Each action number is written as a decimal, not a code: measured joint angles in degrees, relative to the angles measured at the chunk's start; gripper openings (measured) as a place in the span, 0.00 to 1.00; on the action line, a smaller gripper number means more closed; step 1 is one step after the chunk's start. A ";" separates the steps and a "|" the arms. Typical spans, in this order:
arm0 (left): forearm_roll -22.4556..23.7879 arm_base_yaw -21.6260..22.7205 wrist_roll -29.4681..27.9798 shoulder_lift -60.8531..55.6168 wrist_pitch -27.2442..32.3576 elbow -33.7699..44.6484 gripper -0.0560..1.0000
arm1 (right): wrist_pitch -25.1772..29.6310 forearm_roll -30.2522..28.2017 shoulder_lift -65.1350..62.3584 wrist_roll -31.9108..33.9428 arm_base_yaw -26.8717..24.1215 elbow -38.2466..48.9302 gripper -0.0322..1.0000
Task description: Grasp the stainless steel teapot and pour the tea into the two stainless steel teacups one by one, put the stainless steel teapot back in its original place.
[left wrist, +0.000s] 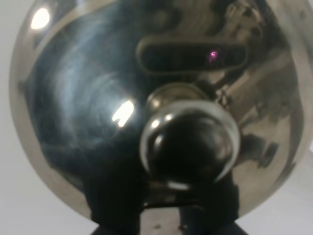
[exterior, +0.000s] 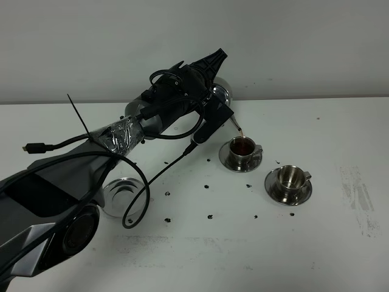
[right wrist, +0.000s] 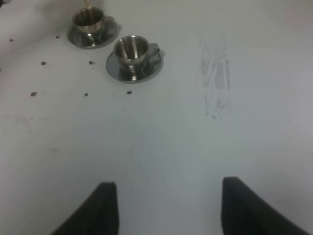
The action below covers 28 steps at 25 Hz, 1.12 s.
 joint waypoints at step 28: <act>-9.77 0.00 -10.13 -2.93 10.87 0.00 0.22 | -0.04 0.00 0.00 0.00 0.00 0.00 0.48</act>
